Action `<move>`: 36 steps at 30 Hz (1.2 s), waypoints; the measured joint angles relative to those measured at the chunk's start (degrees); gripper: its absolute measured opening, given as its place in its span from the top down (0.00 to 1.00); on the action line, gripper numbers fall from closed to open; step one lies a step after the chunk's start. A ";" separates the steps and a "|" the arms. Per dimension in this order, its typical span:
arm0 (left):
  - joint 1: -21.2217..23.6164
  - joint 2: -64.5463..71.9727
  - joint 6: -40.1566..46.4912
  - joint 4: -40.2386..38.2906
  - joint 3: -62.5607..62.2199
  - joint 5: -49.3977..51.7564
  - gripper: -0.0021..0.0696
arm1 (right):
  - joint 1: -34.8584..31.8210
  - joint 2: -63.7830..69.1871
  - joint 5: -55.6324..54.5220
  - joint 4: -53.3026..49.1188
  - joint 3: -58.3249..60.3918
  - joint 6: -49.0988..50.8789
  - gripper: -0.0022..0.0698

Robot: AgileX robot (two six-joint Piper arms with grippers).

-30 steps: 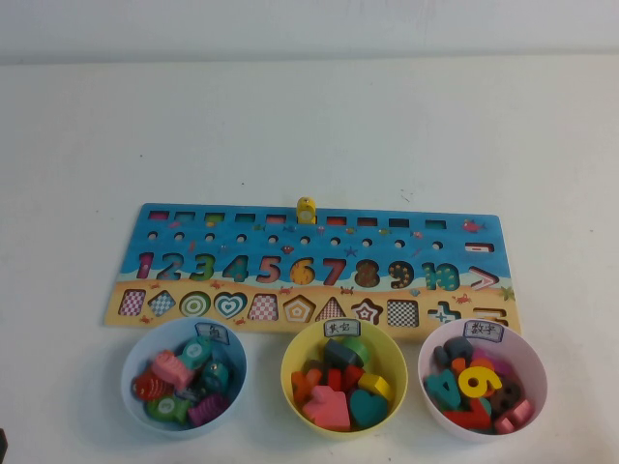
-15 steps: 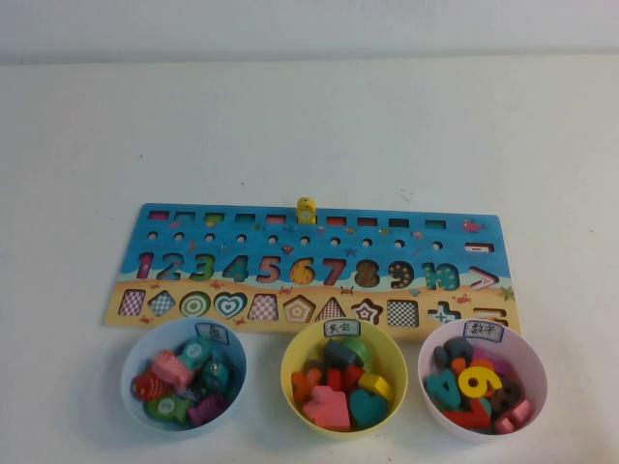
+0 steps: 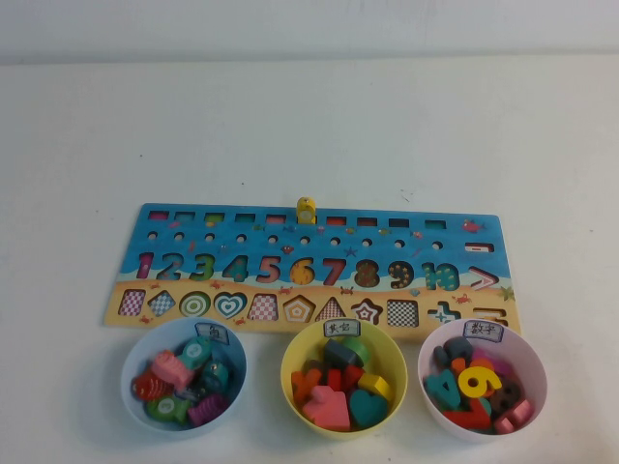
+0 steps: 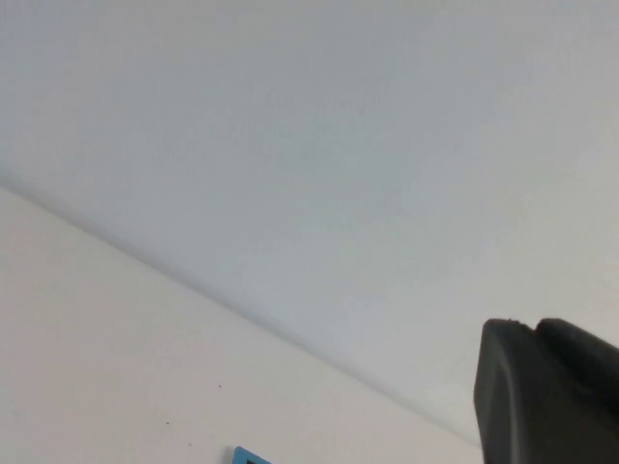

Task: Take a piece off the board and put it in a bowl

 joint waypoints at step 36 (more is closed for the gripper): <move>-8.25 72.40 22.11 22.38 -78.52 81.06 0.98 | 0.00 -0.04 0.00 0.13 0.00 0.00 0.99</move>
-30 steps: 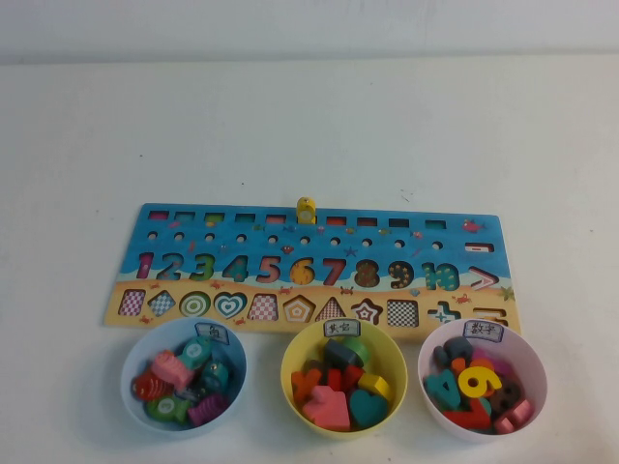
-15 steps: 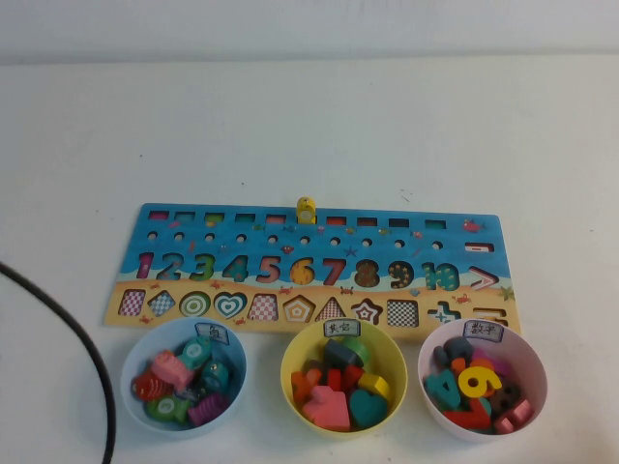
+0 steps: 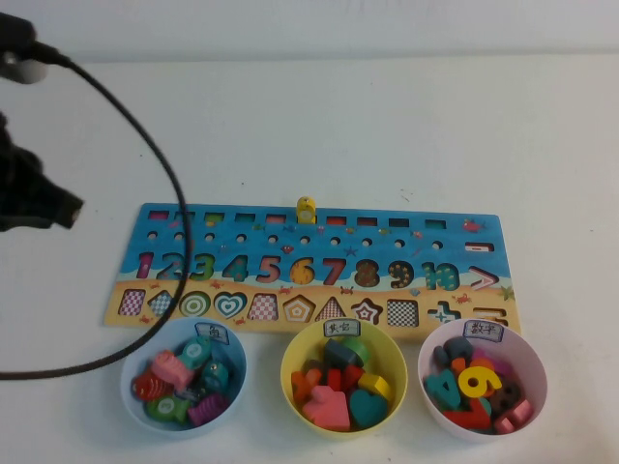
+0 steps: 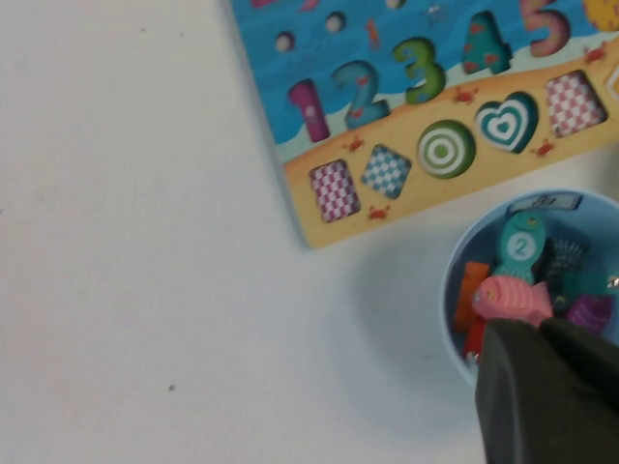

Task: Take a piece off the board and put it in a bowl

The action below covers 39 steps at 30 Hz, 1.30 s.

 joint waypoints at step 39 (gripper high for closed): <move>-16.88 56.38 -7.90 -0.09 -45.05 -0.09 0.31 | 0.00 0.00 0.00 0.00 0.00 0.00 0.99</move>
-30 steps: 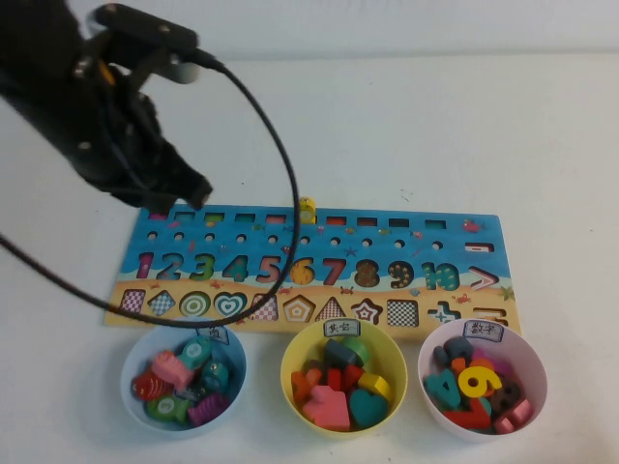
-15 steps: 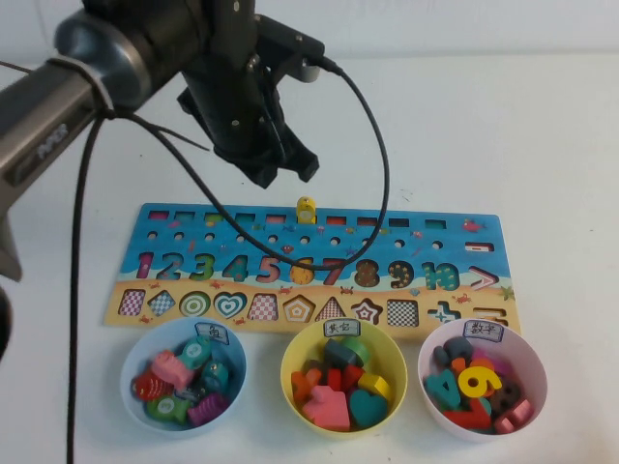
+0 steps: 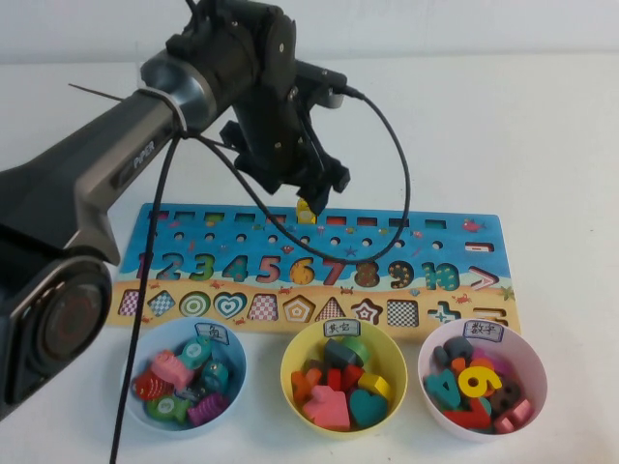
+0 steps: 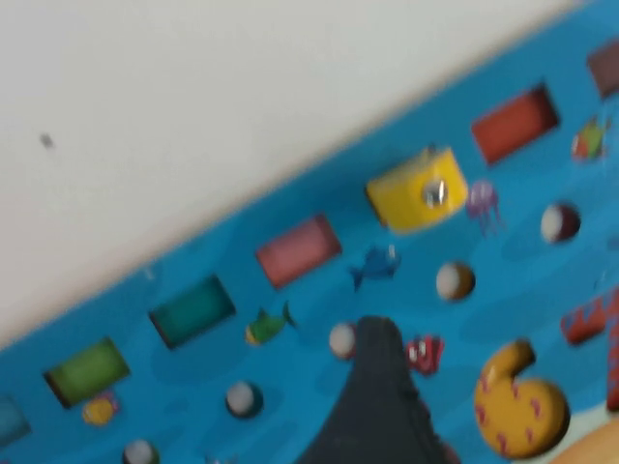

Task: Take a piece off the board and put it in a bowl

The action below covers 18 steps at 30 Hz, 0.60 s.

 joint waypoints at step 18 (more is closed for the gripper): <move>0.00 7.27 -3.31 -0.11 -9.11 0.00 0.32 | 0.00 -0.09 0.00 0.00 0.00 0.00 0.99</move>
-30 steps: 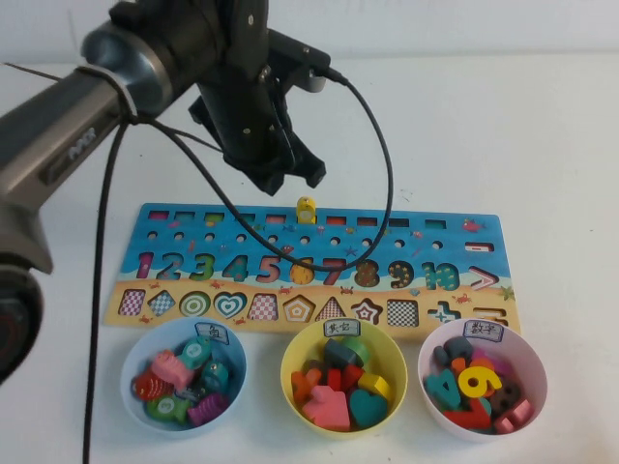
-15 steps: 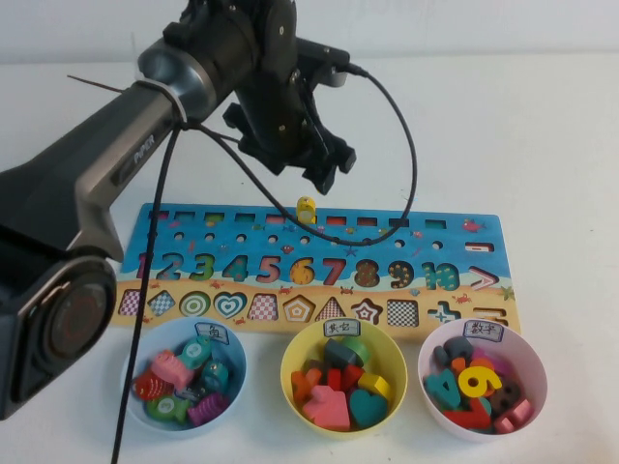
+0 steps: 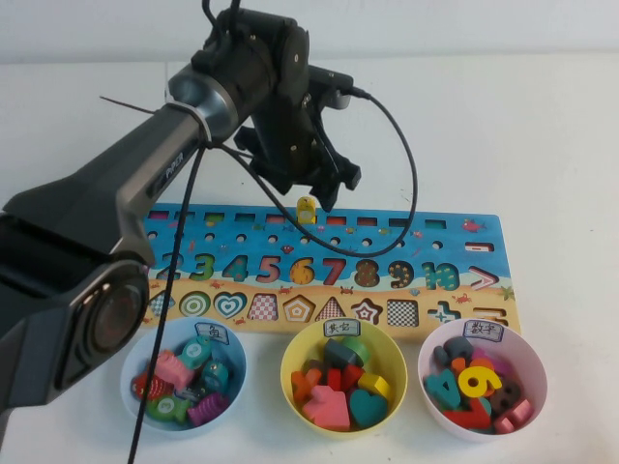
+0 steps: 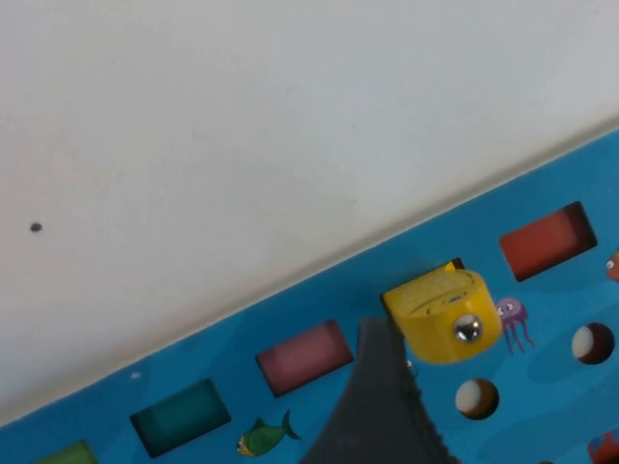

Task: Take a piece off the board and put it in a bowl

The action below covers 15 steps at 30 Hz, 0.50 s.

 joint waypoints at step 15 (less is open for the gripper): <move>0.00 3.70 -1.95 0.00 0.00 0.00 0.37 | 0.00 0.00 0.00 0.00 0.00 0.00 0.99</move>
